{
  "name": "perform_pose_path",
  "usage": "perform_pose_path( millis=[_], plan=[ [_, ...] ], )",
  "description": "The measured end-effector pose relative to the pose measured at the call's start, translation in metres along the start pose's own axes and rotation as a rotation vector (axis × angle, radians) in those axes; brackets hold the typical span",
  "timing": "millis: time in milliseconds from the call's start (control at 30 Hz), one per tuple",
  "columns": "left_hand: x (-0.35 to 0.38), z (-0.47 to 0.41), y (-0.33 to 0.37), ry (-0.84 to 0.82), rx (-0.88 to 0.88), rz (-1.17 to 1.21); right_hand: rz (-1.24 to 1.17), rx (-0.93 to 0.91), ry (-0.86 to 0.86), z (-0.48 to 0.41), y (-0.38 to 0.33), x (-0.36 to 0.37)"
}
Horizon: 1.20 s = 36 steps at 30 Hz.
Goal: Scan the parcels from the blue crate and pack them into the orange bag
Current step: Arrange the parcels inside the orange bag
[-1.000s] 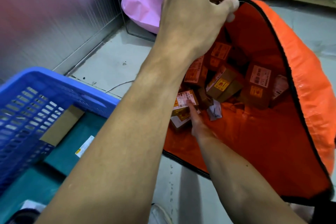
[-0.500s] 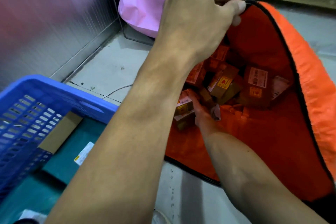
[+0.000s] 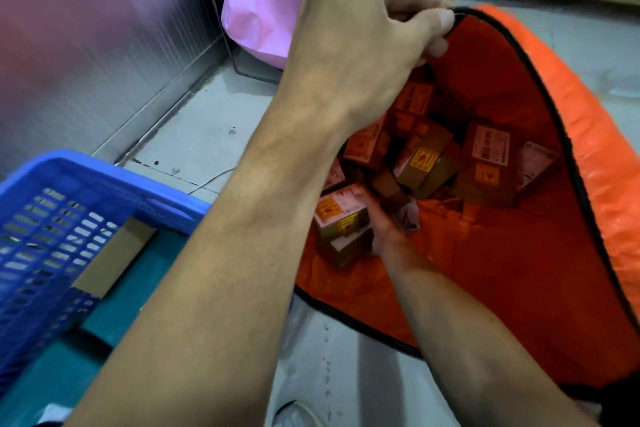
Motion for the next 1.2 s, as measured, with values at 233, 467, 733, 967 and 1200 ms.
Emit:
perform_pose_path(
  millis=[233,467,733,967,1200],
  plan=[
    [-0.003,-0.001,-0.001,0.039,-0.024,-0.123,-0.398,0.077,0.034,0.016,0.035,-0.04],
    [-0.004,0.002,0.007,0.063,0.002,-0.268,-0.434,-0.264,-0.001,0.051,-0.07,-0.061],
    [0.002,0.004,0.012,0.068,-0.04,-0.355,-0.214,-0.616,0.048,0.051,-0.178,-0.049],
    [0.005,0.013,0.005,0.018,-0.087,-0.322,-0.339,-0.343,0.041,0.048,-0.152,-0.042],
    [0.008,0.022,-0.005,0.033,-0.117,-0.239,-0.164,-0.481,0.093,0.032,-0.178,-0.043]
  ],
)
Point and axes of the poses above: each hand's wrist, its own z-axis away from the middle knuckle, its own x-axis out of the palm, y = z × x, the point moved 3 cm from there along -z, towards the middle knuckle, and after that the axes turned 5 degrees about x, right-handed, at the moved point
